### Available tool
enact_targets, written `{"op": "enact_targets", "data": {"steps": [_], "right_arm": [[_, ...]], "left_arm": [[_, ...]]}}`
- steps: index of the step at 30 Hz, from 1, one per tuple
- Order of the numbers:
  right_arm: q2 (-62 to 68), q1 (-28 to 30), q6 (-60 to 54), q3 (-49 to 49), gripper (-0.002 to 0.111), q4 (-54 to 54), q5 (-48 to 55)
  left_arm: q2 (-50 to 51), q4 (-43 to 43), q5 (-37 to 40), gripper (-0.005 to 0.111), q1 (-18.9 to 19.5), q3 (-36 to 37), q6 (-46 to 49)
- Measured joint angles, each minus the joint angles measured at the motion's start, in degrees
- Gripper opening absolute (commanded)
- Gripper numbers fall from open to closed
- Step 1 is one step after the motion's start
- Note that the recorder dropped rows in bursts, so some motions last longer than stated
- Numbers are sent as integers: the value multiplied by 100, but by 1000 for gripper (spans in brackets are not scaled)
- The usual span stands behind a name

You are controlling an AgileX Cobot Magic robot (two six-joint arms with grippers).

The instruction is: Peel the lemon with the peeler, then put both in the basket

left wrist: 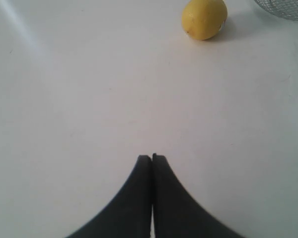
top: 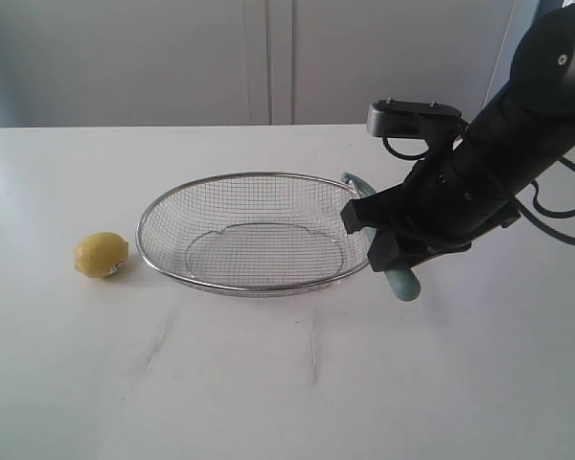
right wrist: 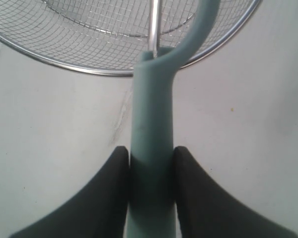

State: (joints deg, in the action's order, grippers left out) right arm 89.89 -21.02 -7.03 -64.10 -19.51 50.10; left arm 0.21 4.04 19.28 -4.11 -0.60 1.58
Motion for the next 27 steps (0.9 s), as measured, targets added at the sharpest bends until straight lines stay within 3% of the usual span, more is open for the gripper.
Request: {"op": "enact_targets", "data": {"steps": [11,27], "right_arm": [[0,0,0,0,0,0,0],[0,0,0,0,0,0,0]], "left_arm": [[0,0,-173,0,0,27,0],[0,0,-2578,0,0,39,0]]}}
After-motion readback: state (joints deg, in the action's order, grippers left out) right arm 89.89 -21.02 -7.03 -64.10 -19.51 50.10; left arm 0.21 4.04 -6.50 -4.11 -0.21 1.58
